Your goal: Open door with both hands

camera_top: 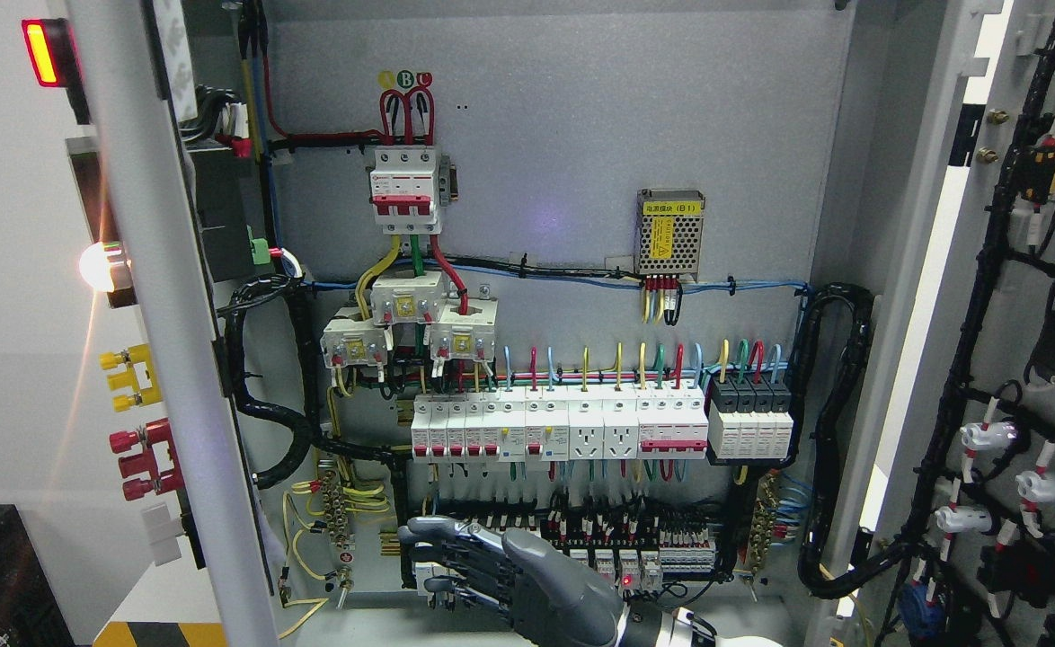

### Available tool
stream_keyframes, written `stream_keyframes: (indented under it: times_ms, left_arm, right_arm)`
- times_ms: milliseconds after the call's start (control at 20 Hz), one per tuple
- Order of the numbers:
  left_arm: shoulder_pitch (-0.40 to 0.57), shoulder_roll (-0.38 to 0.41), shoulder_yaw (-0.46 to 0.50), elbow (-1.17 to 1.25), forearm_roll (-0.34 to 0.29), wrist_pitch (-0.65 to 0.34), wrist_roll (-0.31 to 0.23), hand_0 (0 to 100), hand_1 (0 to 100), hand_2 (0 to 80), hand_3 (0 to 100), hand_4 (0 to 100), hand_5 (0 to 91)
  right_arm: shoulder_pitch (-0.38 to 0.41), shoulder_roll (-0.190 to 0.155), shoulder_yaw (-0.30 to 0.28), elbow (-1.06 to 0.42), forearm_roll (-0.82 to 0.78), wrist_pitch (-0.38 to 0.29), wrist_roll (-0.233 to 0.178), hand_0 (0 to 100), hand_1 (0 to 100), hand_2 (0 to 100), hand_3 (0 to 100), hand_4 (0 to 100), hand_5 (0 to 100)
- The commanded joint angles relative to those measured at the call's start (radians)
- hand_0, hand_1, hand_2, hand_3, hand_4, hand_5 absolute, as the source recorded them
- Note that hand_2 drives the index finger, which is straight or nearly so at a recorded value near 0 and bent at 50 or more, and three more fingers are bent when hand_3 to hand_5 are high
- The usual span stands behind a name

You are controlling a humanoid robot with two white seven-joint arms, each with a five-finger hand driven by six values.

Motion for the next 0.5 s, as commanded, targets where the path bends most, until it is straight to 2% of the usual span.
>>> stream_keyframes:
  times_ms: [0,451]
  left_arm:
    - [0.0,-0.024,0.0,-0.025,-0.001,0.0,0.001,0,0,0.0,0,0,0.0]
    - [0.0,-0.02,0.0,-0.025,0.001,0.0,0.001,0,0,0.0,0,0,0.0]
  right_arm:
    - [0.027,-0.007,0.118,-0.049,0.005,0.002,0.0,19,0,0,0,0,0]
    - [0.026,0.009,0.168,-0.046,0.004,0.002,0.0,19,0,0,0,0,0]
